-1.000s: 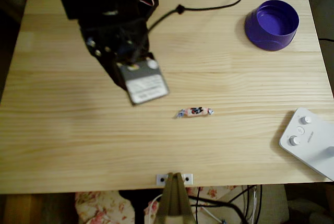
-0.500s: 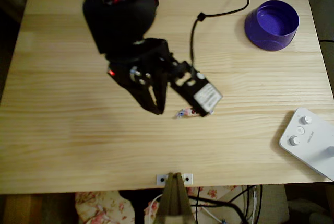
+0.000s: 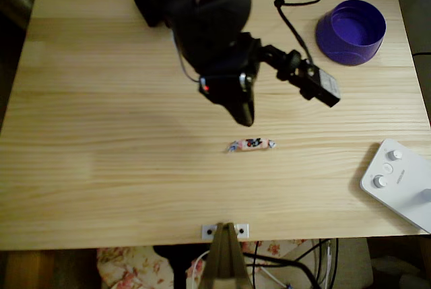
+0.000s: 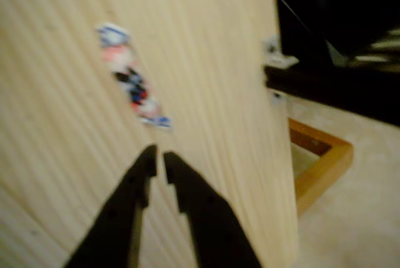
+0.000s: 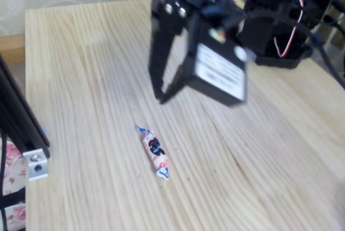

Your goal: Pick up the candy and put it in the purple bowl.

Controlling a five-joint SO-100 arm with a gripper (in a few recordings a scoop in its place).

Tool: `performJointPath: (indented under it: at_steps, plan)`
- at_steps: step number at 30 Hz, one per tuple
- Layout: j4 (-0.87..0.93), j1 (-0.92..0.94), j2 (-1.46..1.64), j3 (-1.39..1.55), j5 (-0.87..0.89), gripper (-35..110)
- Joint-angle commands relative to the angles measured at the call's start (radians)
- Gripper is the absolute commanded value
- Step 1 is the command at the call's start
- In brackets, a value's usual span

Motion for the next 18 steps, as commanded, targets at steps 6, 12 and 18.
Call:
performJointPath:
  at_steps: [6, 12, 18]
  plan:
    - [-0.041, -0.055, -0.095, -0.112, -0.058, 1]
    - [-0.057, -0.046, -0.193, -0.166, -0.075, 1]
    - [-0.055, -0.008, -0.256, -0.219, -0.080, 3]
